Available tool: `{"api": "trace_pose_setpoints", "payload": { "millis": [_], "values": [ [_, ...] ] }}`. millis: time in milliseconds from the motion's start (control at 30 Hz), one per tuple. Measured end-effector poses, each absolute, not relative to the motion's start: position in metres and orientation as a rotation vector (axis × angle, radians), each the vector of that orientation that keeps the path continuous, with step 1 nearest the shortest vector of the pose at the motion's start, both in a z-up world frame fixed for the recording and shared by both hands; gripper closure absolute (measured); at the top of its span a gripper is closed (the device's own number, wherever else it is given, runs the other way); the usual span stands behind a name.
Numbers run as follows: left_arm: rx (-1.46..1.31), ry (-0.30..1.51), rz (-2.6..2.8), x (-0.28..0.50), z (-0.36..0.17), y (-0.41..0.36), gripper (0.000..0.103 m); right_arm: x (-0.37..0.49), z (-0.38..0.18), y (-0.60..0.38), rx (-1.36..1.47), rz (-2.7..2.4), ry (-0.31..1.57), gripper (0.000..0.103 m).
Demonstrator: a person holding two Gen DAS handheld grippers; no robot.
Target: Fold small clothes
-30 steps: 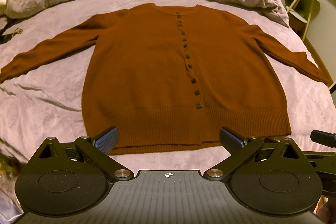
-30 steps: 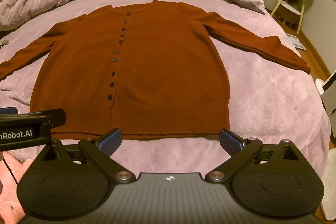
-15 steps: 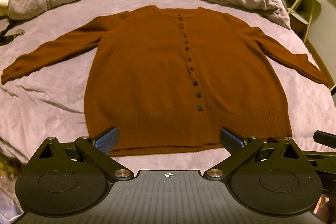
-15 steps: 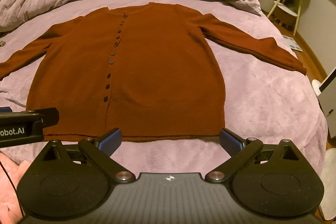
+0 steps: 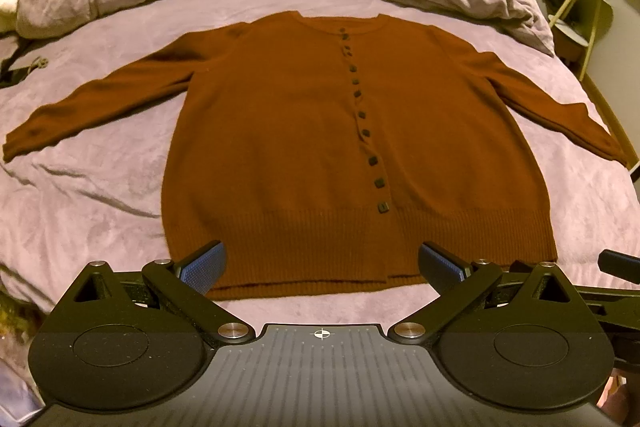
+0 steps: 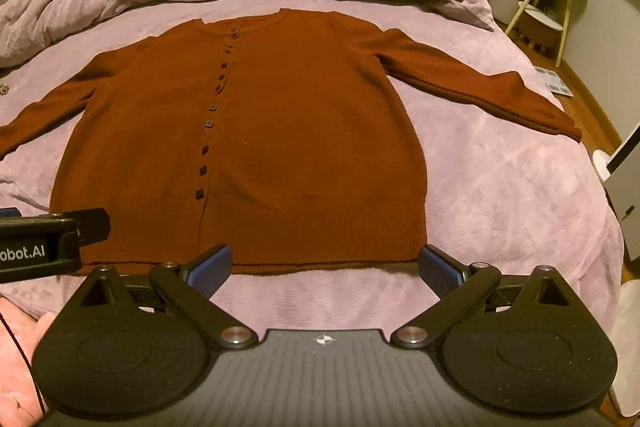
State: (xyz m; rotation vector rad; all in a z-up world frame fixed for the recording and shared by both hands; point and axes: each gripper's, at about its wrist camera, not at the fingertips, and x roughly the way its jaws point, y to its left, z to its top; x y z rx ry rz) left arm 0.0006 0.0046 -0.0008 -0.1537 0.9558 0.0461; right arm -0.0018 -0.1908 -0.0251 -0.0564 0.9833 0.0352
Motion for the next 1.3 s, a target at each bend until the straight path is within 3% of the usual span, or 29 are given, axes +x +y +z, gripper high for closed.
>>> {"api": "trace_pose_setpoints", "payload": {
  "millis": [867,1300],
  "values": [
    [-0.142,0.942,0.053,0.004,-0.001,0.009,0.0,0.001,-0.024,-0.196,-0.016,0.033,0.981,0.004],
    [-0.143,1.041,0.075,0.016,-0.014,0.008,0.0,0.003,-0.029,-0.203,0.035,0.078,0.951,0.004]
  ]
}}
